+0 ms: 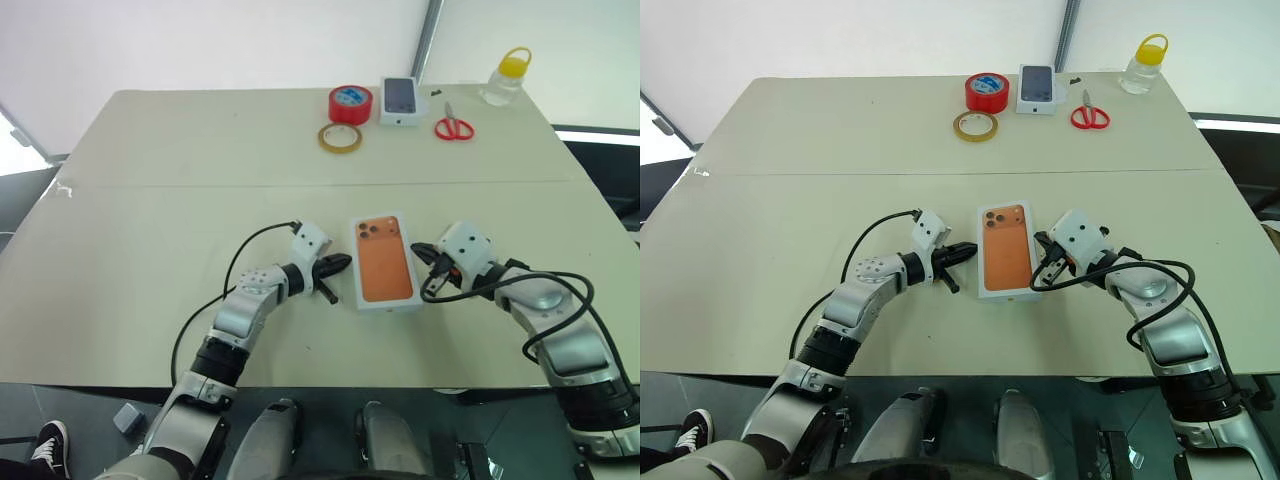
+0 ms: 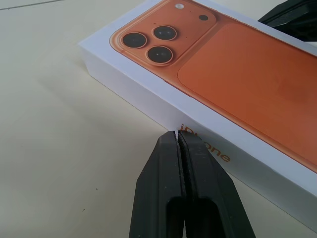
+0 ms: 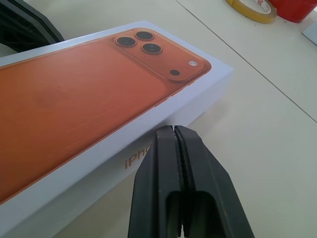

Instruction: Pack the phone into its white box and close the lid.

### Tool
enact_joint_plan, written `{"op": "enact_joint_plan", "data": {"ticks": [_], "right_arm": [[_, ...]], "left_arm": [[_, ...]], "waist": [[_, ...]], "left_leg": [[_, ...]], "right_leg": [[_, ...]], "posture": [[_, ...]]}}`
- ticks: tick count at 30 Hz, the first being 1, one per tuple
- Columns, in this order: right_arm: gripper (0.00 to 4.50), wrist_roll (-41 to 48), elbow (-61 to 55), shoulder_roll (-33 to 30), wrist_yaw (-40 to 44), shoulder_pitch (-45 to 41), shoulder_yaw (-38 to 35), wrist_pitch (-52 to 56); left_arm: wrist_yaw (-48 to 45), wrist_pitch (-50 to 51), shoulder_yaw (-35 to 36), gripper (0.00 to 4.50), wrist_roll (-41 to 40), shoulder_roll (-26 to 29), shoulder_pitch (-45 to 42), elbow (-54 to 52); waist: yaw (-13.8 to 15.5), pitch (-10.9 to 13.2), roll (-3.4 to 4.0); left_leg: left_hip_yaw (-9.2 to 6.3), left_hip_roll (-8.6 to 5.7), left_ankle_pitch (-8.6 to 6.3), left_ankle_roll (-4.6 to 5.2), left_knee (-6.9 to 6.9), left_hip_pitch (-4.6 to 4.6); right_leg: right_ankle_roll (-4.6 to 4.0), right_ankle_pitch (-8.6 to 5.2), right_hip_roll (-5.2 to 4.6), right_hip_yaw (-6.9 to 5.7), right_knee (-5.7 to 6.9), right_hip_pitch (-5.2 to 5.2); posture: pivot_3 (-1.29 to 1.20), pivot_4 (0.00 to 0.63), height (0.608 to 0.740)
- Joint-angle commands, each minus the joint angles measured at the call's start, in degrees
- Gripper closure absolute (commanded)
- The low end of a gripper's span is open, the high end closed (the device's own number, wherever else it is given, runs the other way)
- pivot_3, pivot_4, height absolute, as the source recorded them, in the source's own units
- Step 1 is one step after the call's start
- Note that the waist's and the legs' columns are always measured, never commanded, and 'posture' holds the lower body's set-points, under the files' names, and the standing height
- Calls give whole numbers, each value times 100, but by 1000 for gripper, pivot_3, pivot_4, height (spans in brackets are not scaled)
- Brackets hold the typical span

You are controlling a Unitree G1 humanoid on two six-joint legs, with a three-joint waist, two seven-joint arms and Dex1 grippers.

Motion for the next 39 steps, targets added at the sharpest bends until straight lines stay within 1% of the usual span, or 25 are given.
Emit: {"op": "enact_joint_plan", "data": {"ticks": [1,11,12,16,21,25,39], "right_arm": [[4444,-7,-257,15,76,13,-41,-152],[4444,-112,-179,23,103,-15,-97,-186],[4444,-126,-156,23,105,-6,-107,-200],[4444,-197,-87,32,88,4,-109,-225],[4444,-207,-111,19,121,61,-144,-236],[4444,-254,-93,2,108,78,-149,-235],[4444,-705,50,53,111,70,93,-475]], "left_arm": [[-33,-104,-85,4419,-30,-175,-211,-110],[-66,90,-146,4419,-114,-324,-291,-288],[-31,-107,-280,4419,97,-258,-252,-231],[-108,-56,-235,4419,29,-291,-153,-263],[-30,-151,-279,4419,179,-366,-265,-115],[-57,-83,-166,4419,70,-476,-318,-196],[-90,-56,-228,4419,221,-305,-115,-212]], "waist": [[0,0,0],[-5,0,0],[-4,0,0],[-3,0,0],[-2,0,0],[0,0,0],[-13,-1,0]], "left_leg": [[0,0,0,0,0,0],[0,0,1,-1,0,0],[0,0,2,-3,0,0],[0,0,2,-4,0,0],[0,0,4,-7,0,0],[0,0,9,-16,0,0],[0,1,14,-24,1,1]], "right_leg": [[0,0,0,0,0,0],[0,0,1,0,1,-1],[0,0,1,0,1,-1],[0,0,1,0,1,-1],[0,0,1,0,1,0],[0,0,1,0,1,0],[0,0,3,0,2,0]], "posture": [[0,150,740],[0,150,740],[0,150,740],[0,150,740],[0,150,740],[0,150,740],[0,150,740]]}}
